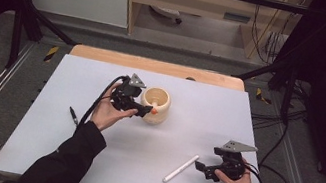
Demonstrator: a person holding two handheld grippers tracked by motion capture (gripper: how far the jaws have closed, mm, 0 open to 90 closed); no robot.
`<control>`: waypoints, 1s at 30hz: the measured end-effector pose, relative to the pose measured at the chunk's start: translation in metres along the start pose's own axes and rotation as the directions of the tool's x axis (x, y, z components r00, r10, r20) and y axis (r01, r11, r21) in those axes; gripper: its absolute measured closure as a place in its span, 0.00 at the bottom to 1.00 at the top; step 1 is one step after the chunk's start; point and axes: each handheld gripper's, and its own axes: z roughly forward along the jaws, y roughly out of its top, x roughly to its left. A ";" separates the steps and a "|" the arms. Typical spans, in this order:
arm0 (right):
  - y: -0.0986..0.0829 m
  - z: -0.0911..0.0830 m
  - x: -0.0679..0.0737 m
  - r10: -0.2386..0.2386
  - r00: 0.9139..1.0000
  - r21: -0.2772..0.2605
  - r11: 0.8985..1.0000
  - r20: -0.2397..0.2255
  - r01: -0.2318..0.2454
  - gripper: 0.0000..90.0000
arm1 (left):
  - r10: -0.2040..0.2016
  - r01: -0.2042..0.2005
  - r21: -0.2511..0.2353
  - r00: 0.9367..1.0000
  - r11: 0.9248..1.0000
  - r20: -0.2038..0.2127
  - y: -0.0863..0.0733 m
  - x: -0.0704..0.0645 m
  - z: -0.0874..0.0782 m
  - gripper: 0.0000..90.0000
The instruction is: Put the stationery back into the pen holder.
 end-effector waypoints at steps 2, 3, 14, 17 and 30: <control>0.000 -0.001 0.000 -0.003 1.000 -0.001 1.000 0.000 0.003 0.01 | -0.006 0.006 -0.001 1.000 1.000 0.013 -0.006 -0.001 -0.004 0.27; 0.000 -0.001 0.000 0.001 1.000 -0.001 1.000 -0.001 -0.001 0.01 | -0.004 0.004 -0.003 1.000 1.000 0.015 -0.010 -0.002 -0.006 0.25; 0.000 0.000 0.002 -0.010 1.000 0.008 1.000 0.010 0.009 0.01 | -0.007 0.007 0.023 1.000 1.000 0.018 -0.053 -0.003 -0.020 0.12; 0.001 0.000 0.004 -0.010 1.000 0.012 1.000 0.007 0.010 0.01 | -0.008 0.008 0.027 1.000 1.000 0.013 -0.064 -0.005 -0.023 0.09; 0.002 0.004 0.020 -0.093 0.994 0.077 0.992 -0.052 0.097 0.37 | -0.029 0.028 0.066 0.999 0.997 0.015 -0.108 -0.010 -0.026 0.05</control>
